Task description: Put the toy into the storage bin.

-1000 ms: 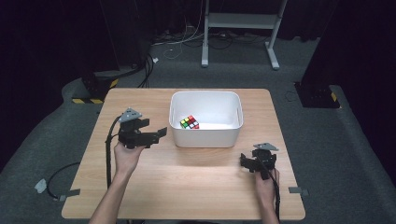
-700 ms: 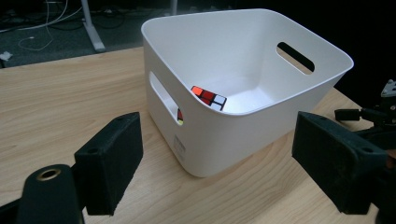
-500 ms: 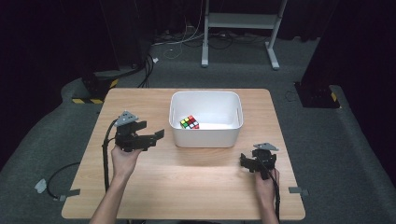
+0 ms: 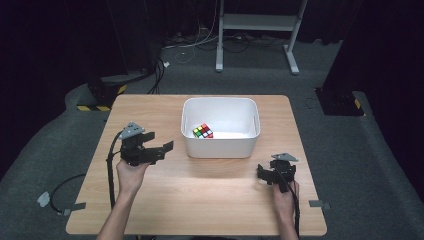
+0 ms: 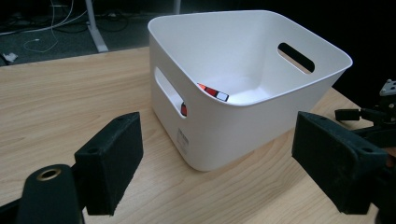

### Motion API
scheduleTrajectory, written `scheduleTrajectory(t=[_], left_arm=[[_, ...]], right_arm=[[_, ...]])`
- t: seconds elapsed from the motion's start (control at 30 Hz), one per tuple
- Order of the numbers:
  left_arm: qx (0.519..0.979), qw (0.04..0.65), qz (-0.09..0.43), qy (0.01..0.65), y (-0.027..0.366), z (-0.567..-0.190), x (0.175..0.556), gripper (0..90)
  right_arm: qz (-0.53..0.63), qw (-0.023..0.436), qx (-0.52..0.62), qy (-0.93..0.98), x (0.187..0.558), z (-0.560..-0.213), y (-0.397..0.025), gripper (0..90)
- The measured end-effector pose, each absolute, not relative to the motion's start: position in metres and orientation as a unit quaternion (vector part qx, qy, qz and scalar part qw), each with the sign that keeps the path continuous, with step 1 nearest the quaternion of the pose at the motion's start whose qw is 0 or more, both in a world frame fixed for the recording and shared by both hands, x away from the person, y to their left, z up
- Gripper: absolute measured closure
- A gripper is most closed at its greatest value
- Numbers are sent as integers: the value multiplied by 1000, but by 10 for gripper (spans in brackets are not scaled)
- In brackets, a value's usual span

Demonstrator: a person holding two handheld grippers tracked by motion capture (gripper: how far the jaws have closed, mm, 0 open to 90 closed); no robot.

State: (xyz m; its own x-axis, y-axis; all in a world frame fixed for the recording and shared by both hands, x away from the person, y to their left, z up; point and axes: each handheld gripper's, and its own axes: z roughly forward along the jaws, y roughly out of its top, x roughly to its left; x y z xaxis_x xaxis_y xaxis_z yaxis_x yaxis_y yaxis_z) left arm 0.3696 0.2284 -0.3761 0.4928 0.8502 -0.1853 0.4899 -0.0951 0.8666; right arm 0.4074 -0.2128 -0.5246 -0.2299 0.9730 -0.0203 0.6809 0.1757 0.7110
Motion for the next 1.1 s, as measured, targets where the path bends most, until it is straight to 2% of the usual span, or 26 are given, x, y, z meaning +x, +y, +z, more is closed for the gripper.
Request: scheduleTrajectory(t=[1.1], left_arm=[[718, 476, 183, 474, 233, -388, 363, 171]], right_arm=[[296, 247, 569, 726, 407, -525, -213, 139]])
